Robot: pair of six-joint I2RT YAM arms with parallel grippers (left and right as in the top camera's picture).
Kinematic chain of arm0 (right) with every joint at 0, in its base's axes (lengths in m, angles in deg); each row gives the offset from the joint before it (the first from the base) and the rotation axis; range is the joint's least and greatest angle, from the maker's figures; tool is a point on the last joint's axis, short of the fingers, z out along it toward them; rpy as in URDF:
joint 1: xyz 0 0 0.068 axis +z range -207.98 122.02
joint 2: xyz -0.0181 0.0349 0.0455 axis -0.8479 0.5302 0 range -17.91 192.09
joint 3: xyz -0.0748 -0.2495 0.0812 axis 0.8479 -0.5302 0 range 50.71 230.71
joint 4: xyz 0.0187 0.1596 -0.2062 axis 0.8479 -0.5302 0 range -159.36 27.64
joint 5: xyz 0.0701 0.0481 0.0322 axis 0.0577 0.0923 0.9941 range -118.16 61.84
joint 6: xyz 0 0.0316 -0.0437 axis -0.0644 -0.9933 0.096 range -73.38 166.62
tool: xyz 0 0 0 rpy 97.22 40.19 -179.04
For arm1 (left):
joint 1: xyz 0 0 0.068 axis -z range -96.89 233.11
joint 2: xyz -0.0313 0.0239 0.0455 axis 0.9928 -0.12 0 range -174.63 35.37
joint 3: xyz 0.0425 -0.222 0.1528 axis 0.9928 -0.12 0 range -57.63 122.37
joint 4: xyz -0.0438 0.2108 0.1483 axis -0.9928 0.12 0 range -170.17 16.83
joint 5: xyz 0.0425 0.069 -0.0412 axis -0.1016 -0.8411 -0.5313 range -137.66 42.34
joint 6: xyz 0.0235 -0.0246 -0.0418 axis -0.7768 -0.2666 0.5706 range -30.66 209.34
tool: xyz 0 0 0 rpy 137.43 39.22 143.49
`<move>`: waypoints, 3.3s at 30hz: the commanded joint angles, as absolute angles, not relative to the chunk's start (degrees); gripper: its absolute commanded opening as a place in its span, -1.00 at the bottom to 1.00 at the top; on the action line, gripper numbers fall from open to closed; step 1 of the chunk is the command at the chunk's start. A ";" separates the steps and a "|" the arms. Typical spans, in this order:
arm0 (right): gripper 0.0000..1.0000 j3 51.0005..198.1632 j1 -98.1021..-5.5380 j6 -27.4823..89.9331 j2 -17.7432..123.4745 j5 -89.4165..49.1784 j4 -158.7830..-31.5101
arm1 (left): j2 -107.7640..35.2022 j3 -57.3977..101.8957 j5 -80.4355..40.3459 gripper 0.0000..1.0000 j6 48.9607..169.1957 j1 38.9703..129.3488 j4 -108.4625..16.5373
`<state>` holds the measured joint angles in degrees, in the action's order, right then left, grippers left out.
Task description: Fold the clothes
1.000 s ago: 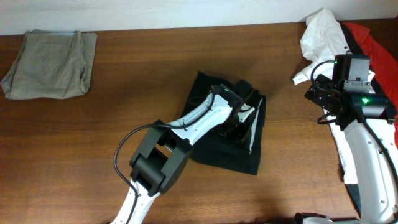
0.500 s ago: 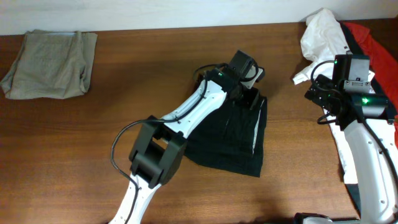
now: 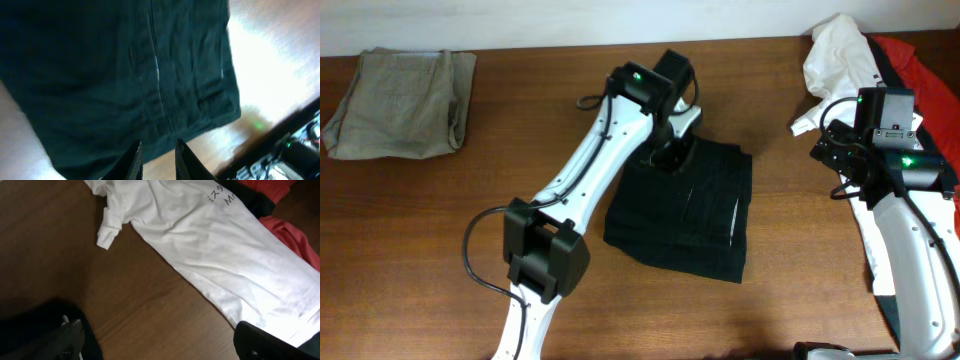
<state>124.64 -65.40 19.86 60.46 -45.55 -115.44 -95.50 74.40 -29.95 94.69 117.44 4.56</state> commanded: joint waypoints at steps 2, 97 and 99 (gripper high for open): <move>0.97 125.38 -65.56 19.84 60.24 -46.86 -115.46 | -95.90 61.22 -23.83 -0.56 93.13 122.35 -1.17; 0.97 125.38 -65.56 19.84 60.24 -46.86 -115.46 | -118.47 78.40 -66.08 -0.99 85.07 55.12 -41.03; 0.97 125.38 -65.56 19.84 60.24 -46.86 -115.44 | -116.20 78.42 -67.58 -0.98 85.05 54.75 -40.84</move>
<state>124.64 -65.40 19.86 60.46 -45.75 -115.46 -117.12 77.98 -59.06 82.62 56.89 -41.73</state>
